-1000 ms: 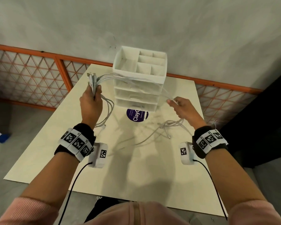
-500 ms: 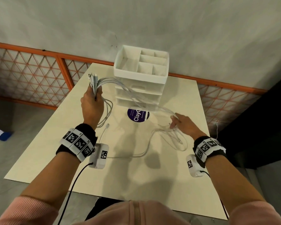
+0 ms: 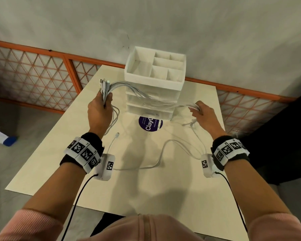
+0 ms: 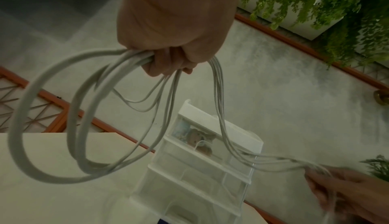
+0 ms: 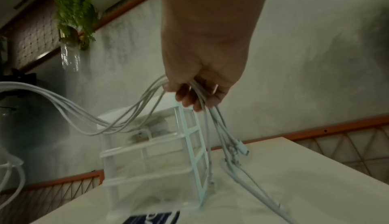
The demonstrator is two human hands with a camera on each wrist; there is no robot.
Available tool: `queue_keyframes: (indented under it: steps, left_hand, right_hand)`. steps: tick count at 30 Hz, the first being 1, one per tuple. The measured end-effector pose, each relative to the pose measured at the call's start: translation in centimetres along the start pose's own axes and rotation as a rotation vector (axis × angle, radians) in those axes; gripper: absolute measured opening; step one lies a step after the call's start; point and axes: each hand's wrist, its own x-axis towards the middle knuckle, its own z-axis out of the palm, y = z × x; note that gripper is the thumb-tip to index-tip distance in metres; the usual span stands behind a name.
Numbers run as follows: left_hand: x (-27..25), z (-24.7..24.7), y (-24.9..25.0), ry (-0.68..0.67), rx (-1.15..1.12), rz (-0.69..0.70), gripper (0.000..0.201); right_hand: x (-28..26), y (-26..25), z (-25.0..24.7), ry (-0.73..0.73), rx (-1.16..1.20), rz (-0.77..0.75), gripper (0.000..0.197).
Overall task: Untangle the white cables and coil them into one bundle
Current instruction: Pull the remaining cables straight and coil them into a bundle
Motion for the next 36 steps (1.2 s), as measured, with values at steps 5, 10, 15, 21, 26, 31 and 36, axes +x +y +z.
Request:
queue_keyframes:
  steps: [5,10,15,21,26,31,36]
  left_hand:
    - [0.0,0.6,-1.5,-0.136,0.146,0.051,0.029]
    - [-0.1,0.9,-2.9,-0.299,0.28,0.148,0.03]
    - [0.7,1.3,-3.4,-0.276,0.28,0.165,0.03]
    - [1.7,1.2,-4.1,-0.5,0.113,0.066,0.024]
    - [1.7,0.8,-5.4,-0.544,0.005,-0.014,0.023]
    - [2.5,0.3,-5.5,-0.476,-0.084,-0.007,0.021]
    - [3.4,0.6,-3.8,-0.366,-0.191,-0.009,0.027]
  right_hand:
    - [-0.6,1.6,3.3,-0.44,-0.182,0.234,0.046]
    - [-0.7,-1.1,7.1,-0.77,-0.407,0.198,0.086]
    - [-0.2,-7.1,12.2,-0.779,-0.044,0.03,0.027]
    - [-0.1,-10.3,19.6,-1.053,-0.083,-0.046,0.025]
    - [-2.0,-10.6,23.7,-1.093,-0.23,-0.142,0.036]
    - [-2.4,-9.2,23.5,-0.982,-0.103,-0.033,0.022]
    - [-2.2,-7.1,21.7,-0.896,0.028,0.039,0.032]
